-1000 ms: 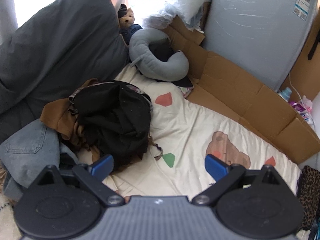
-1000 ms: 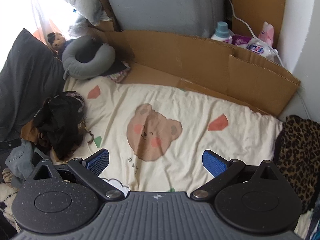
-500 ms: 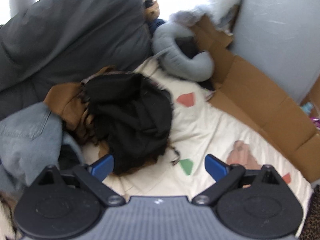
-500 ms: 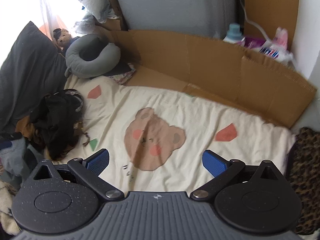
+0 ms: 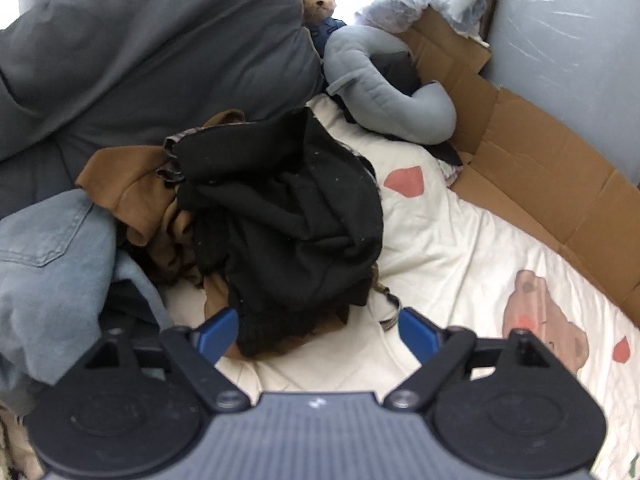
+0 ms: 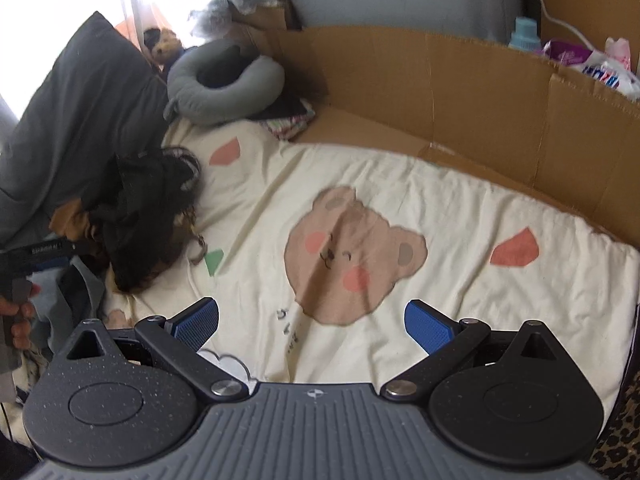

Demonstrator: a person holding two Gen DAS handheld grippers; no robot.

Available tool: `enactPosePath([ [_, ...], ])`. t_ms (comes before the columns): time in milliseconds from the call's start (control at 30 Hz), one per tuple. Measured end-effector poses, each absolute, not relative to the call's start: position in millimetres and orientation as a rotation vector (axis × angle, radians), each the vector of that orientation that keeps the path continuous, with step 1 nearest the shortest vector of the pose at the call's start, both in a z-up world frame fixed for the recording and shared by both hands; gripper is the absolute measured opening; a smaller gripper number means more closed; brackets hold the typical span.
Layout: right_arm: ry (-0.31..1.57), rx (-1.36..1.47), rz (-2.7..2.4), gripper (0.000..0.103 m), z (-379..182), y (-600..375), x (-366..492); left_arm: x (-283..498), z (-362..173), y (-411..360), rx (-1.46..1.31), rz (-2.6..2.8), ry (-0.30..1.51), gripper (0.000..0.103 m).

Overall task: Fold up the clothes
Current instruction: 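Move the left tool toward the black garment on the clothes pile, then close the left gripper on the black garment's edge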

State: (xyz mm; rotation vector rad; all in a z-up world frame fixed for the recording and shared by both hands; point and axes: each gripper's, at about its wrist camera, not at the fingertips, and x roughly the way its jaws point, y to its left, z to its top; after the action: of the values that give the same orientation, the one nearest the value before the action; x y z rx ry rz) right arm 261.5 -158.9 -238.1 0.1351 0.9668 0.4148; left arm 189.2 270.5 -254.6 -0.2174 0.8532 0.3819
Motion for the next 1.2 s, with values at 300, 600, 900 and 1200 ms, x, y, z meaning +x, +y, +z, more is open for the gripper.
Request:
enactPosePath([
  [300,1.001,0.110,0.367,0.102,-267.5,-157.1,258.7,213.9,-263.6,287.3,-0.175,0.373,0.803,0.087],
  [600,1.020,0.119,0.336,0.102,-295.6,-155.7,257.4,246.0,-268.3,296.1,-0.190,0.301,0.712,0.085],
  [900,1.020,0.125,0.371,0.102,-304.2,-154.9,254.2,294.2,-282.0,309.7,-0.202,0.305,0.695,0.084],
  [1200,1.046,0.154,0.419,0.101,-310.9,-154.2,247.5,329.0,-297.5,322.3,-0.215,0.303,0.697,0.075],
])
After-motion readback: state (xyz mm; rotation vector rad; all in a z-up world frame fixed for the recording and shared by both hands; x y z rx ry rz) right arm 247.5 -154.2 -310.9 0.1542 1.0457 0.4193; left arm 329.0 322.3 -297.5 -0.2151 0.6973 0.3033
